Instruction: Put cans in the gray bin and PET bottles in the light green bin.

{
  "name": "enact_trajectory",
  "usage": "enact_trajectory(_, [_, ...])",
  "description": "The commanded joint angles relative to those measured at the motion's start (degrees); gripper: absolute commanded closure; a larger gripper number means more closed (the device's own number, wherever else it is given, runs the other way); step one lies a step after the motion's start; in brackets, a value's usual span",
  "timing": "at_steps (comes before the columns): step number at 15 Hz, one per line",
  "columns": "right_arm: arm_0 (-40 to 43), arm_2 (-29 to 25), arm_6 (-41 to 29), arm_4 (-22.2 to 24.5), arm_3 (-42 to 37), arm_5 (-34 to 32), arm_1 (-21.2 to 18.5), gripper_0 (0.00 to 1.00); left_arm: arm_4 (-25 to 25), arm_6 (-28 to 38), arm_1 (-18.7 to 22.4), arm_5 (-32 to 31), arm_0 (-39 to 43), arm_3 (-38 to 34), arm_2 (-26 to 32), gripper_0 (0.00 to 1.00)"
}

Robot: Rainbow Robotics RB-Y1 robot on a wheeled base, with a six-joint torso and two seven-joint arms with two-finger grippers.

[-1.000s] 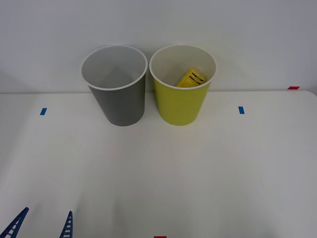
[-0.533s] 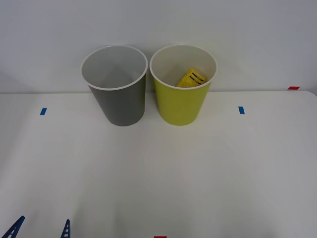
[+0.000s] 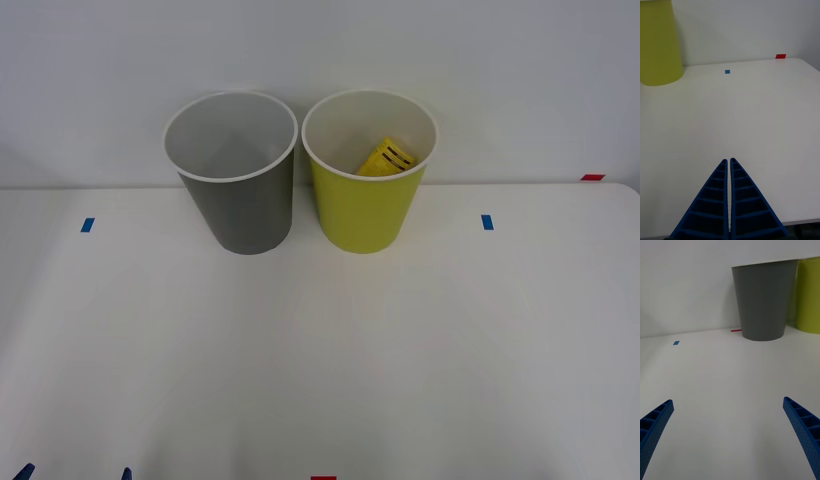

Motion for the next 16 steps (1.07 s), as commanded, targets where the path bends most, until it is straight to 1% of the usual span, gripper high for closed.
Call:
enact_trajectory(1, [0.00,0.00,0.00,0.00,0.00,0.00,0.00,1.00,0.00,-0.03,0.00,-0.02,0.03,0.05,0.00,0.00])
enact_trajectory(16, [0.00,0.00,0.00,0.00,0.00,0.00,0.00,1.00,0.00,-0.03,0.00,-0.02,0.03,0.05,0.00,0.00])
